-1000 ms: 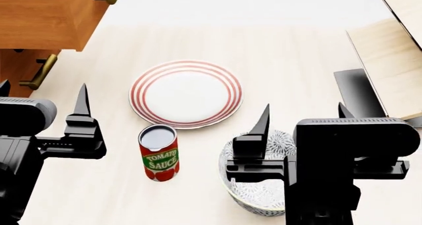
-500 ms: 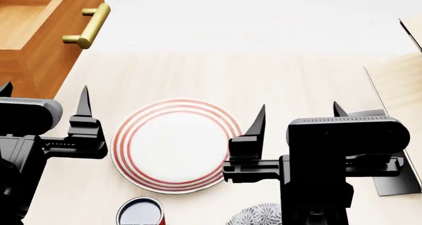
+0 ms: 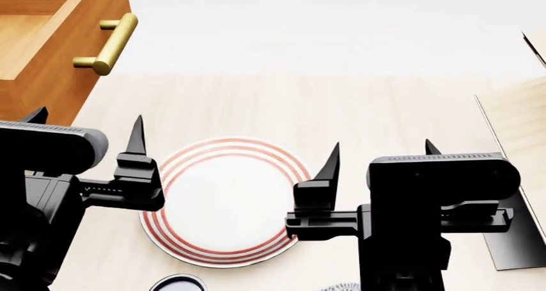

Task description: Close the top drawer of the cabinet.

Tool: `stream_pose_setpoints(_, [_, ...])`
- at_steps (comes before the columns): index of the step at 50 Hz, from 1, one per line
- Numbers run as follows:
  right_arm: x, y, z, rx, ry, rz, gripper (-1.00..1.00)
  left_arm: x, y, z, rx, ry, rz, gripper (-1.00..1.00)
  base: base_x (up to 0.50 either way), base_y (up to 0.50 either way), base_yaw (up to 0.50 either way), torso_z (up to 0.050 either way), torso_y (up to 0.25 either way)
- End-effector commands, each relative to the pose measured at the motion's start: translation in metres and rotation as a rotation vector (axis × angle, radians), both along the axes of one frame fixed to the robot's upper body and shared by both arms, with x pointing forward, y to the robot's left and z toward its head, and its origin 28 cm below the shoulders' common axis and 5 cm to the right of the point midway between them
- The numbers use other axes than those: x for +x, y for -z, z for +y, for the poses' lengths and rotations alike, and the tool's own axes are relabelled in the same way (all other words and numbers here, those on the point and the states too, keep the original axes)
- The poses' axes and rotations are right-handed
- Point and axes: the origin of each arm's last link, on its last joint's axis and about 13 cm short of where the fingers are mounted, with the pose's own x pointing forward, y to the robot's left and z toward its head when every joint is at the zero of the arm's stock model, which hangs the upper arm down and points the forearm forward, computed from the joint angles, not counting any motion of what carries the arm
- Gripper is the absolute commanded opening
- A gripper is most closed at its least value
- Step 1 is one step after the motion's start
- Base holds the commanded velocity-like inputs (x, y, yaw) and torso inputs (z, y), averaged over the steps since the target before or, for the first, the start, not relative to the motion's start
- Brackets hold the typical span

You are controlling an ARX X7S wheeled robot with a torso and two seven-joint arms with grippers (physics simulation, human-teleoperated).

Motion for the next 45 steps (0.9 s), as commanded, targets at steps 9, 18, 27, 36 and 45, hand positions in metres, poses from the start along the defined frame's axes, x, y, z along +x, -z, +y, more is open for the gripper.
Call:
stream_pose_setpoints(9, [0.0,0.001,0.002,-0.011,-0.006,0.006,1.0,0.044,-0.023,-0.029,0.015,0.047,0.026,1.0,0.0,0.0,0.0,0.0,0.0])
stream_pose_setpoints(18, [-0.002,0.001,0.005,-0.018,-0.017,0.002,1.0,0.101,-0.021,-0.029,0.036,0.009,0.069,1.0,0.0,0.0,0.0,0.0,0.0])
stream_pose_setpoints(27, [-0.004,0.002,0.007,-0.024,-0.027,0.002,1.0,0.124,-0.016,-0.025,0.031,-0.008,0.116,1.0,0.0,0.0,0.0,0.0,0.0])
stream_pose_setpoints(36, [-0.004,0.002,0.008,-0.024,-0.033,0.004,1.0,0.131,-0.013,-0.021,0.04,-0.038,0.132,1.0,0.0,0.0,0.0,0.0,0.0])
stream_pose_setpoints(45, [-0.004,0.008,0.007,-0.023,-0.028,0.016,1.0,0.145,-0.011,0.002,0.041,-0.147,0.137,1.0,0.0,0.0,0.0,0.0,0.0])
